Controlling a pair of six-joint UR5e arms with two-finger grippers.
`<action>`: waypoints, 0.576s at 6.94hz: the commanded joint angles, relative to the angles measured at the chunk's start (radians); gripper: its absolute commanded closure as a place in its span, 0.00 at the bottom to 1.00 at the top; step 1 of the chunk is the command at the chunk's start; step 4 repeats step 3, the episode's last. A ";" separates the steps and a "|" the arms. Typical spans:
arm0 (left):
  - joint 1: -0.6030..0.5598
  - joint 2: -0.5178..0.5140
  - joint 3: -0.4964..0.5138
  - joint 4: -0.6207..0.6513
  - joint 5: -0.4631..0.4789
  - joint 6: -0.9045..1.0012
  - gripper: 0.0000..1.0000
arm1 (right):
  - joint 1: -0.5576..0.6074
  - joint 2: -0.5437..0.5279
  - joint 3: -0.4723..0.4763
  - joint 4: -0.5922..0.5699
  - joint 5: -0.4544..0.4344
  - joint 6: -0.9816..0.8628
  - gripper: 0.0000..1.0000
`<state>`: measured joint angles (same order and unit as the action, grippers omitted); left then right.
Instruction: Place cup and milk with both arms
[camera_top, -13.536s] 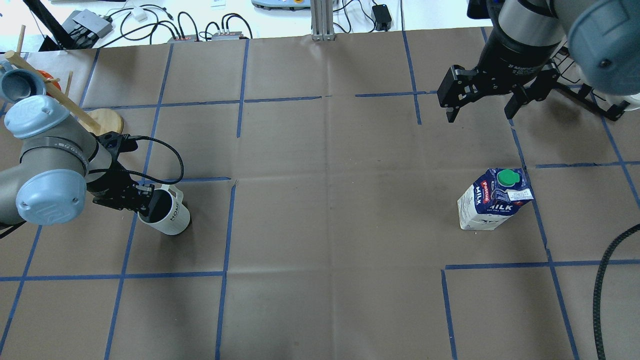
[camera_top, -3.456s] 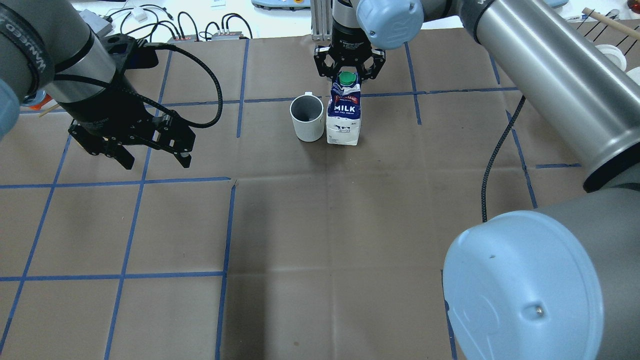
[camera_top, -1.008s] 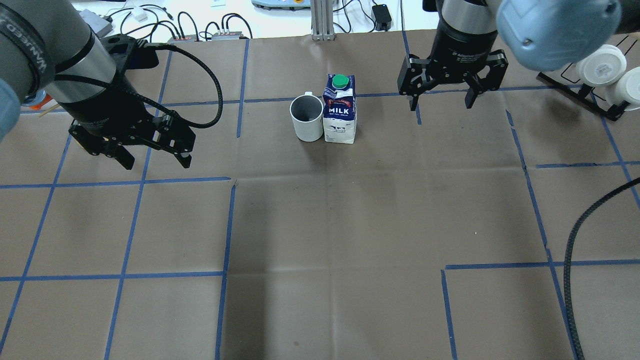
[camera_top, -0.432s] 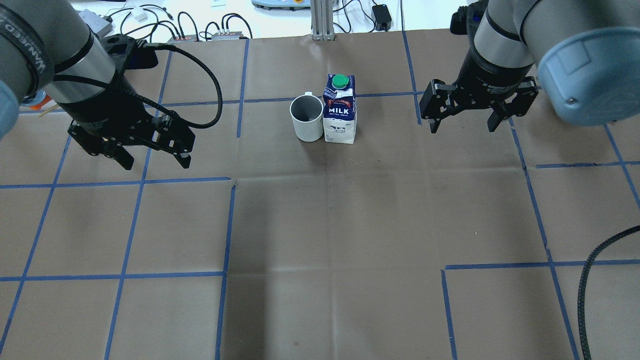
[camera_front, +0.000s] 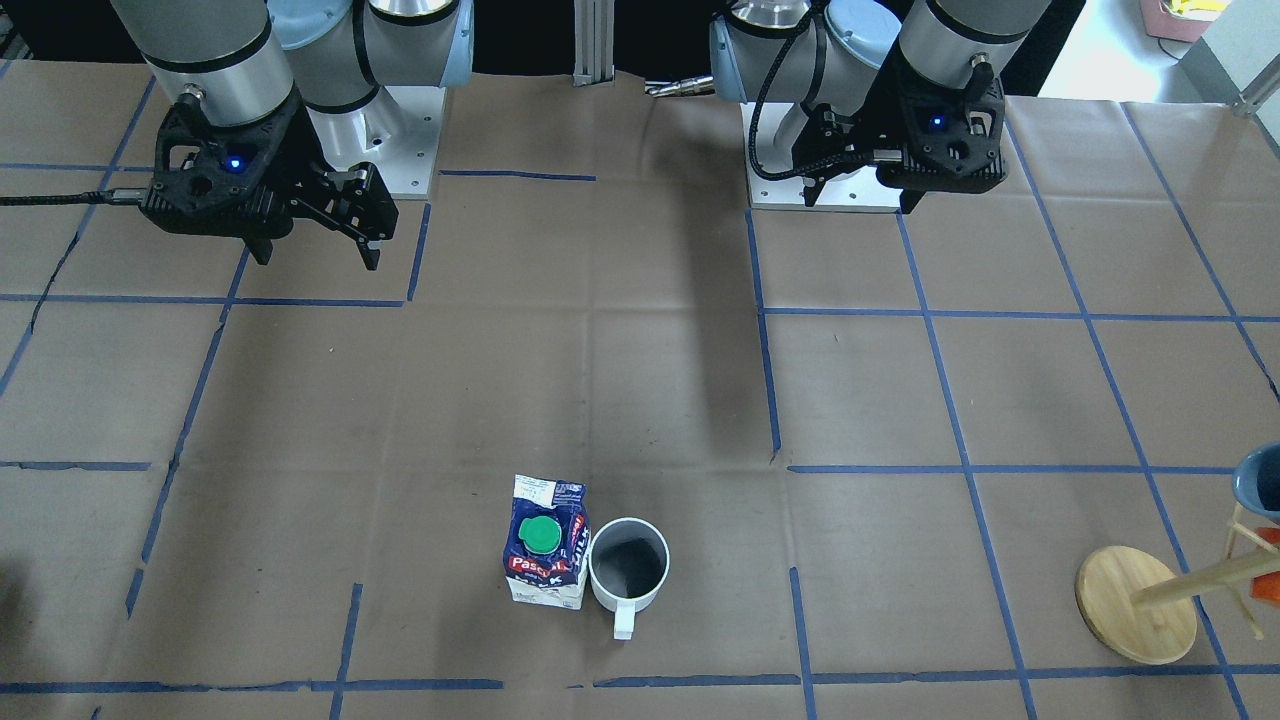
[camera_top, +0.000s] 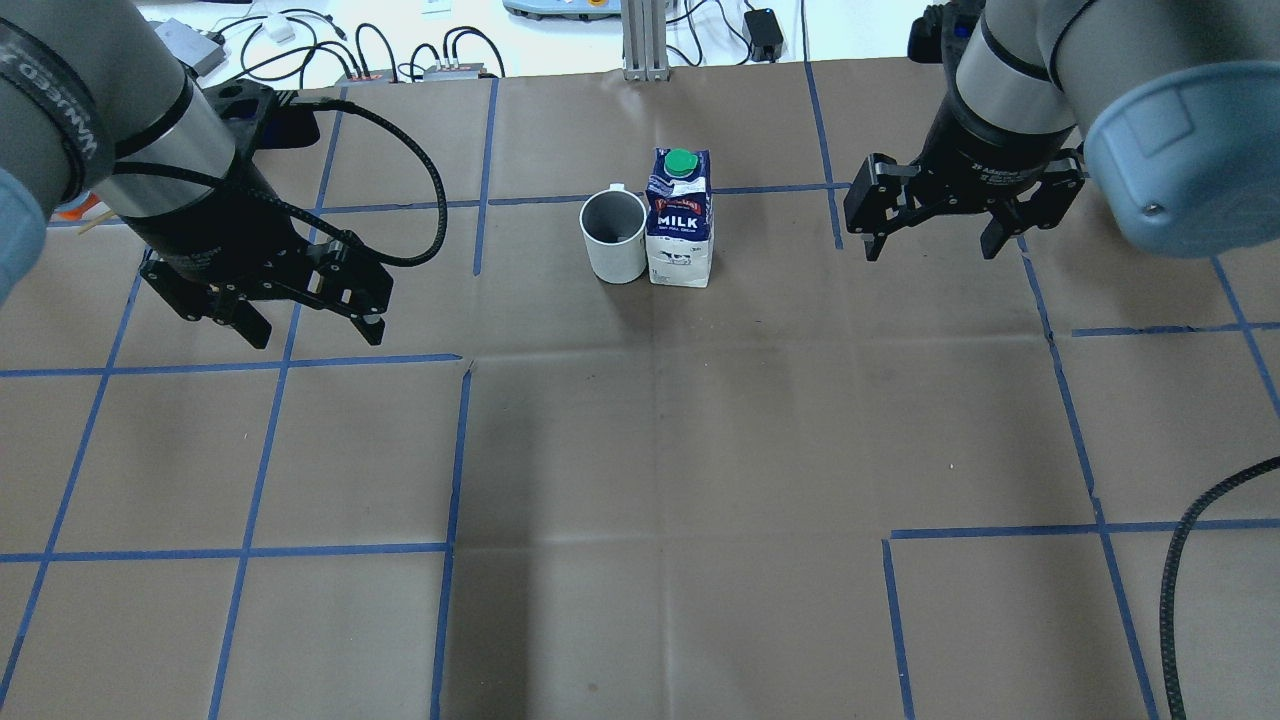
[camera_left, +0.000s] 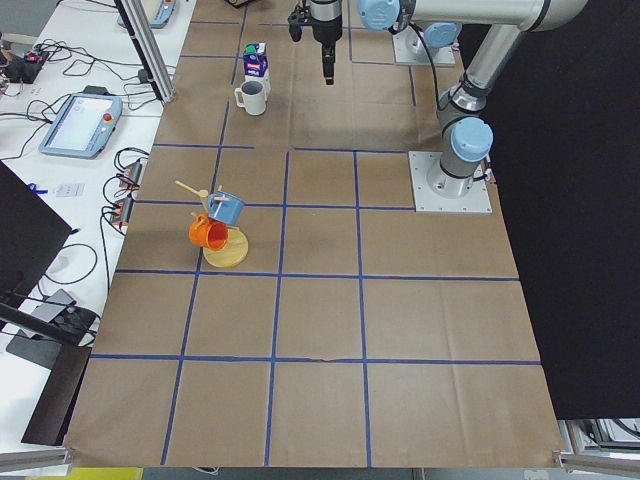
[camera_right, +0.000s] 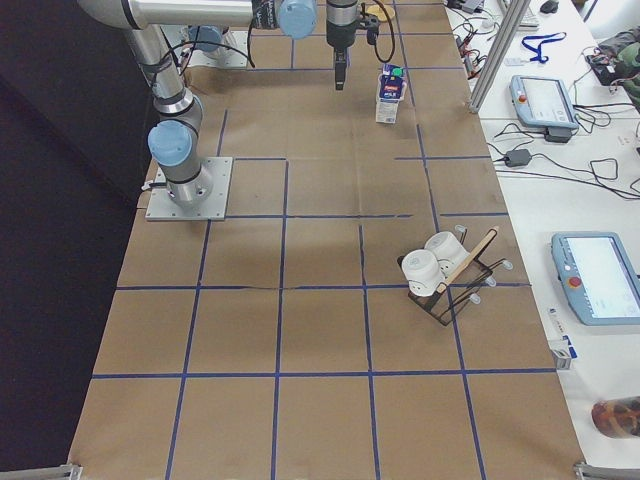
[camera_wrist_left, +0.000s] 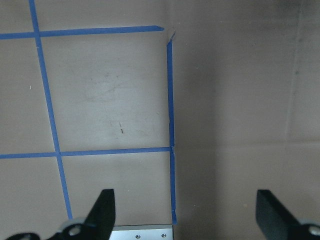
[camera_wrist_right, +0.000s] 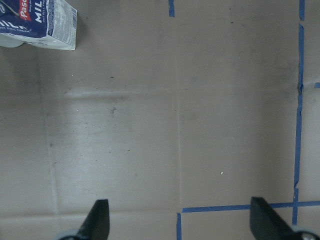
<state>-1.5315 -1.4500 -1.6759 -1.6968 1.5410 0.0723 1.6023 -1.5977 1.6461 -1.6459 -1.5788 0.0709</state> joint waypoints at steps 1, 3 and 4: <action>0.001 0.003 -0.007 0.003 -0.001 0.003 0.00 | -0.002 -0.001 0.000 0.001 0.000 0.000 0.00; -0.001 0.002 0.018 0.002 0.007 0.003 0.00 | 0.001 -0.001 0.001 0.000 0.000 0.000 0.00; -0.001 0.002 0.018 0.002 0.007 0.003 0.00 | 0.001 -0.001 0.001 0.000 0.000 0.000 0.00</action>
